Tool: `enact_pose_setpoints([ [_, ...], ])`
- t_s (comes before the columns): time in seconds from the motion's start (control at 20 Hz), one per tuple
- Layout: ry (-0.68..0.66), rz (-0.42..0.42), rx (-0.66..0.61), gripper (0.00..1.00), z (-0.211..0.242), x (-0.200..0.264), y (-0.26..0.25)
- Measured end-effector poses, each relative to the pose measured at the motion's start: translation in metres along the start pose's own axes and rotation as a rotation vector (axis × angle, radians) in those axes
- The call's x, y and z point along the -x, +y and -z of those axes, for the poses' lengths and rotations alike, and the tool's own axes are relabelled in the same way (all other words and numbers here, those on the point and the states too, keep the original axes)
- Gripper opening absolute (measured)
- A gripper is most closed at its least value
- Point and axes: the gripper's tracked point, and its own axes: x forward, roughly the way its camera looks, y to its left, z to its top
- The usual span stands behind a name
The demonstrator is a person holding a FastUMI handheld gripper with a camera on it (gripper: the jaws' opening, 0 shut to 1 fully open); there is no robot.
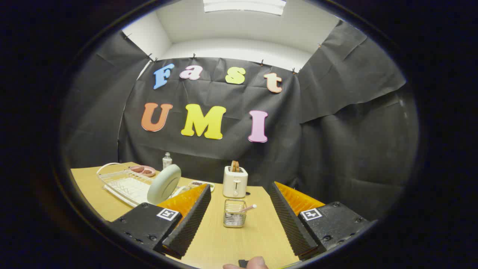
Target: Take the plate from the dish rack, then take the spoon from the basket and place it into the plate.
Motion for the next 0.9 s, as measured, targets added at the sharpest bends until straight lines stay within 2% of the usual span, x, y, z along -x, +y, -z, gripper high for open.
enact_pose_setpoints([
  [0.65,0.011,0.024,0.007,1.0,0.0061,-0.0048,-0.0003],
  [0.9,0.012,0.007,-0.021,1.0,0.0058,-0.0059,0.0045],
])
